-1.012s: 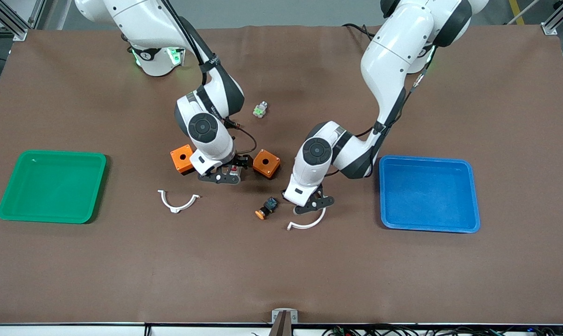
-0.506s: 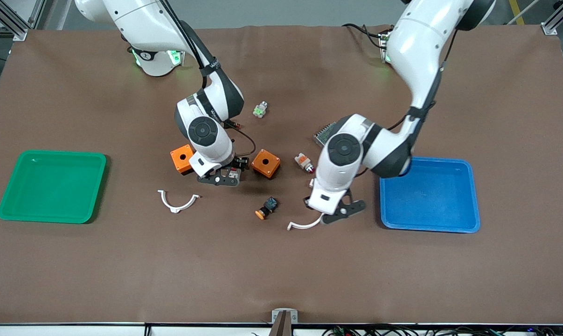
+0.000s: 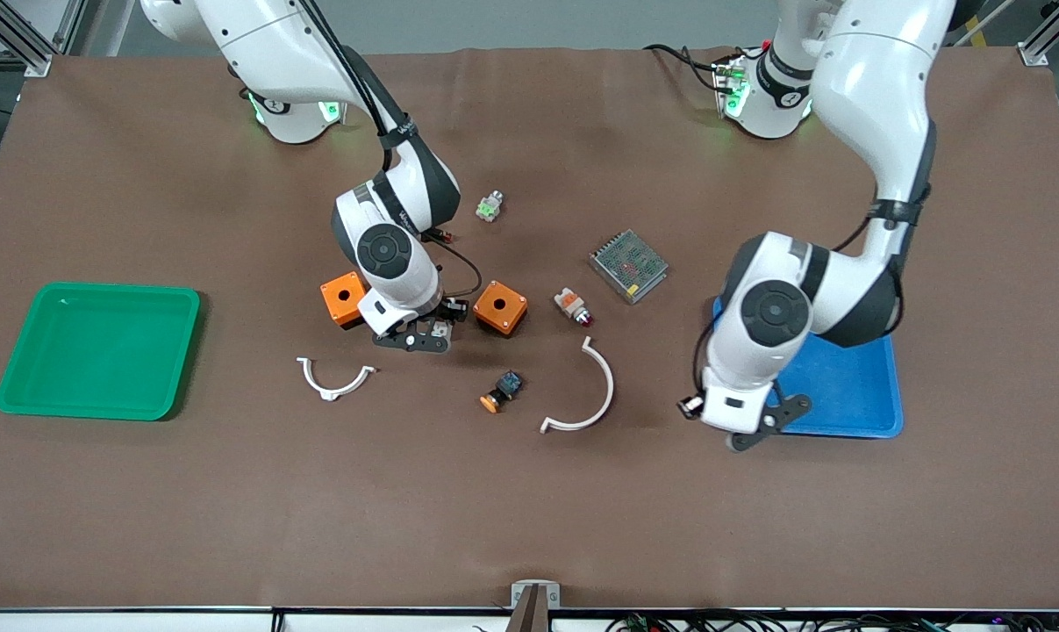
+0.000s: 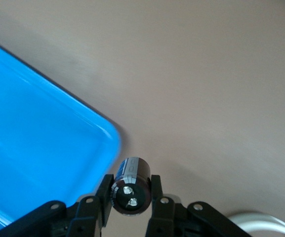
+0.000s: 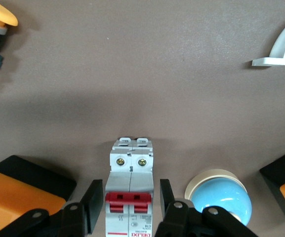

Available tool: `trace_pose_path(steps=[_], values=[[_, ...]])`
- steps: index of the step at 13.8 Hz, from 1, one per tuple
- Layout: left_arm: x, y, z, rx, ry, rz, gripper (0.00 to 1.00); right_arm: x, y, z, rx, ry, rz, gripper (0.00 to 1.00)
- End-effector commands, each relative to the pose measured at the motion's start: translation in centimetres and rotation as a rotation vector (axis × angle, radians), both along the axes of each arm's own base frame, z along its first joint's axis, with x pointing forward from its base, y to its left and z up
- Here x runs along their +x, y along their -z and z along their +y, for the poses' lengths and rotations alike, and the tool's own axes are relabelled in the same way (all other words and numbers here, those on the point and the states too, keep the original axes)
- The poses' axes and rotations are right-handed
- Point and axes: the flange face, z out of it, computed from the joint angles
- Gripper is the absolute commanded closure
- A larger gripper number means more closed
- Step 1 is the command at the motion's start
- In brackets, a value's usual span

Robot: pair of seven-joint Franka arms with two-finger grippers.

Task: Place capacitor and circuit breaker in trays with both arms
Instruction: 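Carry the capacitor to the blue tray while the right gripper lifts the breaker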

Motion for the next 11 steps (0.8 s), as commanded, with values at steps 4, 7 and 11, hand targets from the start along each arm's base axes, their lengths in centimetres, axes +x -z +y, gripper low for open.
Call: trace_pose_path(steps=[4, 7, 11], values=[[-4.4, -0.5, 8.9, 0.046, -0.083, 0.069, 0.97, 0.5, -0.2, -0.1, 0.006, 0.020, 0.001, 0.85], [-5.8, 1.7, 13.6, 0.052, -0.145, 0.120, 0.97, 0.9, -1.2, -0.4, 0.012, 0.018, -0.005, 0.87], [-7.2, 4.3, 17.8, 0.035, -0.139, 0.125, 0.96, 3.0, -6.5, -4.0, 0.003, 0.063, 0.037, 0.87]])
